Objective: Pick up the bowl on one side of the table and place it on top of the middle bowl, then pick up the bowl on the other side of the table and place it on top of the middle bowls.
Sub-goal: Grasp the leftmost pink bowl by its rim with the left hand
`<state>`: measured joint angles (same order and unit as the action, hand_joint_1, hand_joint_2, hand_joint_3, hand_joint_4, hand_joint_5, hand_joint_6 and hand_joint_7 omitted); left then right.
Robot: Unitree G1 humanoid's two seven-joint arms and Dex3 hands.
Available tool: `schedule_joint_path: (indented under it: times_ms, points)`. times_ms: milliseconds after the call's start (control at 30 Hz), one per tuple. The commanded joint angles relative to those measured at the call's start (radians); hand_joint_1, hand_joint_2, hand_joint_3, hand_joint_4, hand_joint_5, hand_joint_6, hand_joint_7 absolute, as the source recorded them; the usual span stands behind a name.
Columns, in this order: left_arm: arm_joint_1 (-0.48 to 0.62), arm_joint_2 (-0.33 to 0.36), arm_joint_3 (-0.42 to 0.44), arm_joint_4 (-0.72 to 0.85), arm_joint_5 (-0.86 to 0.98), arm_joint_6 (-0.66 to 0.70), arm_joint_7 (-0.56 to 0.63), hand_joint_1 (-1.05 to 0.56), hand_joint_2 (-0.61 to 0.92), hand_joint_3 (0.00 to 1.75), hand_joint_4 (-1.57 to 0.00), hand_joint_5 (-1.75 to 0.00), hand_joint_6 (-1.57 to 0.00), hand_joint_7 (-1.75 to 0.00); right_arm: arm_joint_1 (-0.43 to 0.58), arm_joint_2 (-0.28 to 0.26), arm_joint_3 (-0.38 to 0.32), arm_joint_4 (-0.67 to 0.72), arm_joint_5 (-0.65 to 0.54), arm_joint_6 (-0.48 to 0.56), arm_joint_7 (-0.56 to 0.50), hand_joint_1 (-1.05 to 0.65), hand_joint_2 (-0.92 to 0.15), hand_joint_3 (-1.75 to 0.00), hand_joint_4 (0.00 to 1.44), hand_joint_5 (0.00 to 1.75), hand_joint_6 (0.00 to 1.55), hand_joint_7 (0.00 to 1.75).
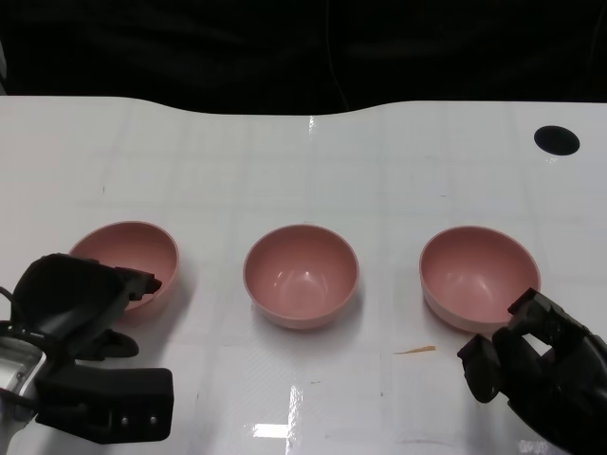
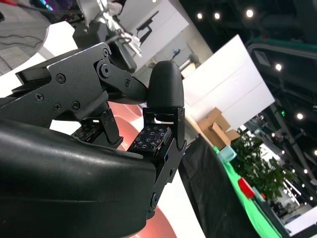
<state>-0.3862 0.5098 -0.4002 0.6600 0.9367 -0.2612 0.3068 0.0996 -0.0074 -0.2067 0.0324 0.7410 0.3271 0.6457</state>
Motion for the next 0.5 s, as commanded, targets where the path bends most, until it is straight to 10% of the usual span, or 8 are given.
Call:
schedule_joint_path:
  times_ms: [33,500]
  points:
    - [-0.030,0.011,-0.017,0.043,-0.013,-0.011,0.021,-0.51,0.92,0.02,-0.77,-0.02,-0.82,-0.02,0.001,-0.018,-0.011,0.007,0.001,0.005,-0.001,-0.13,-0.69,-0.83,0.78,1.69,0.92,1.06]
    - [-0.075,-0.011,-0.047,0.157,-0.054,-0.039,0.084,-0.25,0.92,0.06,-0.89,-0.04,-0.96,-0.05,0.001,-0.015,-0.011,0.007,-0.010,-0.009,-0.005,-0.12,-0.68,-0.82,0.81,1.65,0.94,1.05]
